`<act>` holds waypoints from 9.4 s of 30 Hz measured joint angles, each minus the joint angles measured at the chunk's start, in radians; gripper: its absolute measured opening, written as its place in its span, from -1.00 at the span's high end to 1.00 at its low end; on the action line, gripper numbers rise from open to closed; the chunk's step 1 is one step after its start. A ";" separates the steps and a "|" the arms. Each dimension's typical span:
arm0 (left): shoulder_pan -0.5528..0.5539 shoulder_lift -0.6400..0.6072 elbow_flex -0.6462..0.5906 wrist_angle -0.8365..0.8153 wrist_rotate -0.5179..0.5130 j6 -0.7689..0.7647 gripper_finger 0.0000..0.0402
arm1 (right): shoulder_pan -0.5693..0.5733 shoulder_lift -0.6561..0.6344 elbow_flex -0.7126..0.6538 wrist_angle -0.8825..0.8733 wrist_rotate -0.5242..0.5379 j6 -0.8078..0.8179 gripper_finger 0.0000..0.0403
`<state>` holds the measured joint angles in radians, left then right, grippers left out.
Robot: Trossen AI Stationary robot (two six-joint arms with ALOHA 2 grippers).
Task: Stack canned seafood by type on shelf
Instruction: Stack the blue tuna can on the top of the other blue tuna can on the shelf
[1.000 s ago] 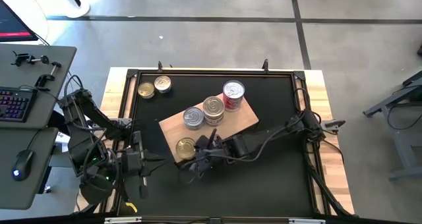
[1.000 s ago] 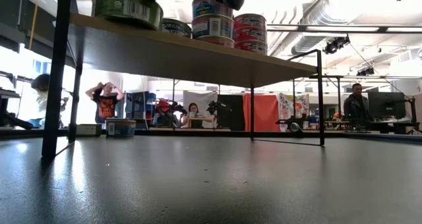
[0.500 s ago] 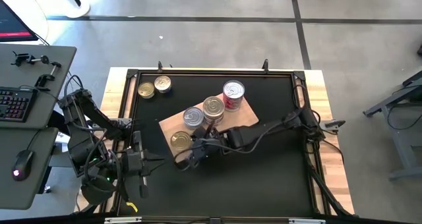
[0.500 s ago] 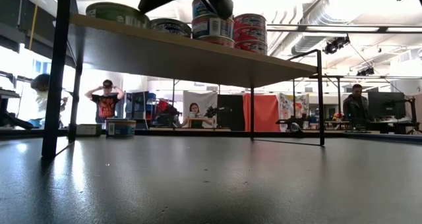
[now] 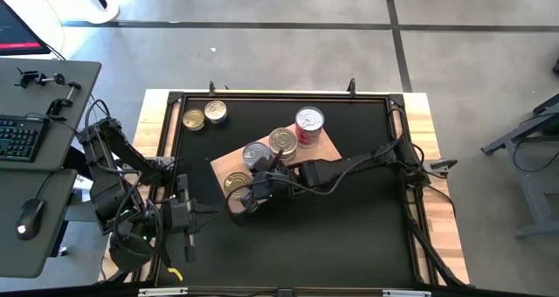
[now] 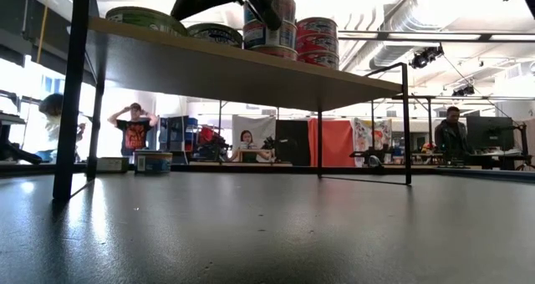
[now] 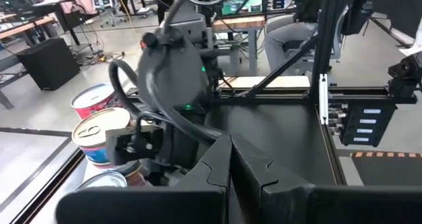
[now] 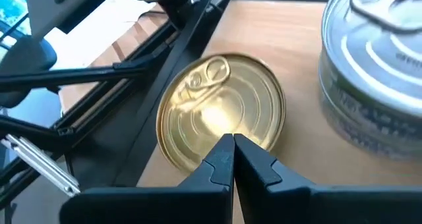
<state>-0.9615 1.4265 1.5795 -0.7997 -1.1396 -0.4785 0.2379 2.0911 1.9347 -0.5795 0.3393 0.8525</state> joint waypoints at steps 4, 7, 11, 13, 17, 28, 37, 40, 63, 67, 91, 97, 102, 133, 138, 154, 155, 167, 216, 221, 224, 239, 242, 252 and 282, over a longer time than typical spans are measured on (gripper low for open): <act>0.000 0.000 0.000 -0.001 0.001 0.005 1.00 | -0.003 -0.010 0.000 0.028 0.028 -0.046 1.00; 0.009 -0.005 0.000 -0.002 -0.066 -0.004 1.00 | -0.002 -0.053 0.000 0.027 0.076 -0.101 1.00; 0.093 -0.069 0.000 -0.080 -0.060 -0.164 1.00 | -0.004 -0.144 0.002 -0.027 0.107 -0.142 1.00; 0.169 -0.106 0.001 -0.216 0.003 -0.232 1.00 | -0.006 -0.189 0.002 -0.082 0.121 -0.149 1.00; 0.342 -0.166 0.000 -0.532 0.117 -0.396 1.00 | -0.005 -0.270 0.002 -0.213 0.146 -0.154 1.00; 0.852 -0.453 -0.406 -0.043 0.575 -0.188 1.00 | -0.025 -0.400 0.002 -0.693 0.232 -0.174 1.00; 1.385 -0.305 -0.461 0.017 0.949 -0.087 1.00 | -0.159 -0.440 0.002 -0.772 0.167 -0.439 1.00; 1.555 -0.226 -0.458 0.005 1.072 -0.065 1.00 | -0.214 -0.457 -0.010 -0.762 0.122 -0.520 1.00; 1.908 0.266 -0.457 -0.007 1.046 0.272 1.00 | -0.283 -0.941 -0.947 0.028 -0.103 0.097 1.00; 1.912 0.306 -0.454 0.039 1.038 0.312 1.00 | -0.260 -0.930 -0.968 0.084 -0.099 0.166 1.00; 1.677 0.388 -0.459 0.425 0.985 0.094 1.00 | -0.174 -1.165 -0.968 0.258 -0.011 0.031 1.00; 1.610 0.458 -0.453 0.524 0.981 0.023 1.00 | -0.174 -1.208 -0.968 0.258 -0.002 0.021 1.00; 1.573 0.491 -0.454 0.645 1.007 -0.080 1.00 | -0.174 -1.210 -0.968 0.259 -0.003 0.021 1.00; 1.579 0.436 -0.143 0.639 1.084 -0.021 1.00 | -0.333 -1.212 -0.967 0.600 0.047 -0.120 1.00; 1.606 0.267 -0.133 0.466 1.170 0.099 1.00 | -0.541 -1.147 -0.966 0.537 -0.153 -0.040 1.00; 1.229 -0.491 -0.744 0.593 0.942 -0.186 1.00 | -1.125 -0.508 -0.640 0.296 -0.921 -0.130 1.00; 1.201 -0.519 -0.779 0.627 0.904 -0.218 1.00 | -1.127 -0.456 -0.582 0.237 -0.947 -0.166 1.00; 1.057 -0.624 -0.882 0.694 0.707 -0.271 1.00 | -1.012 -0.067 -0.172 -0.056 -1.047 -0.378 1.00; 1.066 -0.624 -0.881 0.684 0.774 -0.200 1.00 | -0.915 0.159 -0.124 -0.312 -0.552 -0.270 1.00; 1.066 -0.624 -0.881 0.684 0.775 -0.200 1.00 | -0.951 0.146 -0.124 -0.502 -0.500 -0.394 1.00; 1.066 -0.624 -0.881 0.684 0.775 -0.205 1.00 | -0.976 0.126 -0.138 -0.596 -0.433 -0.459 1.00; 1.066 -0.624 -0.880 0.685 0.773 -0.227 1.00 | -1.110 -0.294 -0.740 -0.443 -0.336 -0.412 1.00; 1.067 -0.624 -0.880 0.686 0.771 -0.227 1.00 | -1.113 -0.430 -0.883 -0.418 -0.346 -0.349 1.00; 1.093 -0.622 -0.880 0.698 0.769 -0.243 1.00 | -0.953 -0.816 -1.259 -0.332 -0.385 -0.034 1.00; 0.931 -0.540 -0.879 1.207 0.969 -0.210 1.00 | 0.217 -0.967 -1.344 -0.197 -0.329 0.951 1.00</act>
<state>-0.0304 0.8864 0.7001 0.4077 -0.1705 -0.6888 0.4545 1.1238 0.5908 -0.7767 0.0100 1.8033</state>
